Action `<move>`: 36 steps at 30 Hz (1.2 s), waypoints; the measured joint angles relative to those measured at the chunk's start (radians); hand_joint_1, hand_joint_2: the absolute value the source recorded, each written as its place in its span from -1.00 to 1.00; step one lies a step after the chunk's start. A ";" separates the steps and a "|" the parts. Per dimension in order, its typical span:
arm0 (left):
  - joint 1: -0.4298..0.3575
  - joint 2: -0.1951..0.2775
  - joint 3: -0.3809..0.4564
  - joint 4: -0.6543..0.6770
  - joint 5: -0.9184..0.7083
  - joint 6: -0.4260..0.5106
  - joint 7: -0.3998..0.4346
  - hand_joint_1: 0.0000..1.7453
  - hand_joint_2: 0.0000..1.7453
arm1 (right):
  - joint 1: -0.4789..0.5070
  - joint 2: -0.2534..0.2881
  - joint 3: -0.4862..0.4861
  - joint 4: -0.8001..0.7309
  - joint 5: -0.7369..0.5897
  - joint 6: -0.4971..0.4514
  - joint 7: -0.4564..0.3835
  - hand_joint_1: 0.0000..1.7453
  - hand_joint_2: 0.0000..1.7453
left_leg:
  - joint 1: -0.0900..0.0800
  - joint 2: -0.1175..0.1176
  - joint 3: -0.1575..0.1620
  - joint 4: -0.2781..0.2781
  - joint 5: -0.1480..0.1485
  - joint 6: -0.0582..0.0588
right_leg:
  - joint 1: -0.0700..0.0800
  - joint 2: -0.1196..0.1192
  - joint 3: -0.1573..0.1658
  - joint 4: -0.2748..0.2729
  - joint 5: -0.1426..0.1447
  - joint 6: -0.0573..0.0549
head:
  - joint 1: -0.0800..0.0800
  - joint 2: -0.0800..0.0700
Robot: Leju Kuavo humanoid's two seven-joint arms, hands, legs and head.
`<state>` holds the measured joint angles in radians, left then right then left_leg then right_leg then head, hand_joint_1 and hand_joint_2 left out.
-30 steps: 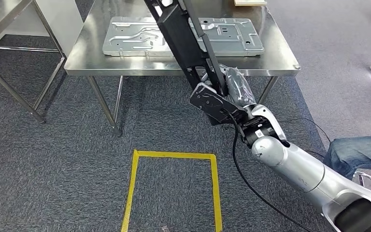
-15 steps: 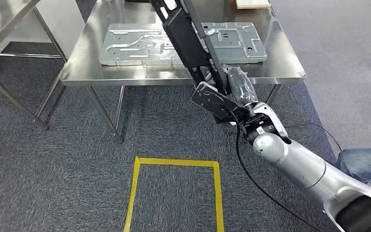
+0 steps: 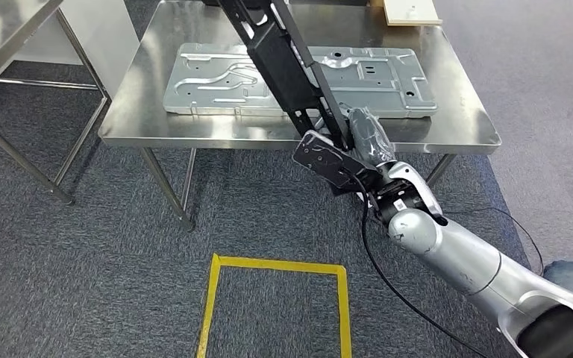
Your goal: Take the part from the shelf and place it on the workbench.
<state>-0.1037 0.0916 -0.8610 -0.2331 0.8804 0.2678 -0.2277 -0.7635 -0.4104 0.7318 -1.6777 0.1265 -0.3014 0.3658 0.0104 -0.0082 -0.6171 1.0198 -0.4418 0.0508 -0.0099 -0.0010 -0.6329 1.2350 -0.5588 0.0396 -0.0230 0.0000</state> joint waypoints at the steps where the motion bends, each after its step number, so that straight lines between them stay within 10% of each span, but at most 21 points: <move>1: 0.000 0.000 0.000 0.000 0.000 0.000 0.000 -1.00 1.00 | 0.002 0.000 0.000 0.001 0.000 0.000 0.000 1.00 1.00 | 0.000 -0.002 0.012 0.000 -0.011 0.001 | -0.001 0.000 -0.041 0.044 -0.026 0.004 | 0.000 0.000; 4: 0.002 0.000 0.000 0.000 0.000 -0.001 0.000 -1.00 1.00 | 0.006 0.000 0.000 0.003 0.000 0.000 0.001 1.00 1.00 | 0.000 -0.009 0.059 0.001 -0.048 -0.002 | -0.002 0.000 -0.090 0.009 -0.026 0.007 | 0.001 0.000; 7: 0.002 0.000 0.000 0.000 0.000 -0.001 0.000 -1.00 1.00 | 0.006 0.000 0.001 0.005 0.000 0.000 0.001 1.00 1.00 | -0.001 -0.014 0.104 0.001 -0.086 -0.014 | 0.002 -0.001 -0.066 -0.166 0.135 -0.006 | 0.001 0.000; 9: 0.001 0.000 0.000 0.000 0.000 -0.001 0.000 -1.00 1.00 | 0.006 0.000 0.003 0.007 0.000 0.000 0.001 1.00 1.00 | -0.002 -0.016 0.117 -0.002 -0.101 -0.027 | 0.009 0.001 -0.055 -0.204 0.180 -0.021 | 0.001 0.000; 13: -0.002 0.000 0.000 0.000 0.002 0.004 0.006 -1.00 1.00 | -0.014 -0.005 0.011 0.007 0.055 0.054 0.043 1.00 1.00 | -0.002 -0.009 0.081 0.080 -0.094 -0.046 | 0.004 0.001 -0.016 -0.220 0.164 -0.048 | -0.001 0.000; 18: -0.003 0.000 0.000 0.000 0.008 0.016 0.023 -1.00 1.00 | -0.095 -0.034 0.133 0.038 0.530 0.592 0.169 1.00 1.00 | 0.001 -0.001 -0.090 0.273 -0.172 -0.060 | 0.003 0.006 0.035 -0.223 0.123 -0.059 | -0.002 0.000; 24: 0.004 0.002 0.001 0.001 0.017 0.019 0.026 -1.00 1.00 | -0.106 -0.068 0.238 0.068 0.617 0.730 0.157 1.00 1.00 | -0.009 0.001 -0.059 0.015 0.042 -0.036 | 0.011 0.007 0.079 -0.211 0.070 -0.038 | -0.002 0.000; 28: -0.001 0.002 0.001 0.001 0.020 0.024 0.027 -1.00 1.00 | -0.124 -0.087 0.268 0.073 0.677 0.764 0.137 1.00 1.00 | -0.003 0.002 -0.036 0.001 0.043 -0.021 | 0.010 0.008 0.072 -0.182 0.037 -0.017 | 0.001 0.000; 32: -0.003 0.002 0.001 0.001 0.020 0.026 0.028 -1.00 1.00 | -0.130 -0.107 0.290 0.079 0.709 0.774 0.125 1.00 1.00 | 0.000 0.001 -0.021 -0.004 0.033 -0.011 | 0.002 0.006 -0.061 0.045 -0.041 0.000 | 0.005 0.000; 34: -0.003 0.001 0.001 0.001 0.021 0.027 0.028 -1.00 1.00 | -0.131 -0.113 0.303 0.082 0.736 0.780 0.114 1.00 1.00 | 0.001 0.000 -0.014 0.000 0.024 -0.012 | -0.004 0.005 -0.084 0.044 -0.001 0.004 | 0.005 0.000; 36: -0.003 0.001 0.001 0.001 0.021 0.028 0.028 -1.00 1.00 | -0.134 -0.122 0.313 0.085 0.772 0.782 0.100 1.00 1.00 | 0.002 -0.001 -0.006 0.006 0.014 -0.018 | -0.008 0.004 -0.040 -0.082 0.081 0.005 | 0.005 0.000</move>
<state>-0.1064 0.0922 -0.8598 -0.2323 0.9013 0.2954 -0.2001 -0.8977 -0.5324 1.0444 -1.5924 0.8983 0.4809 0.4658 0.0127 -0.0094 -0.6228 1.0255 -0.4279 0.0327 -0.0180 0.0032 -0.6727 1.1530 -0.4778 0.0443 -0.0178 0.0000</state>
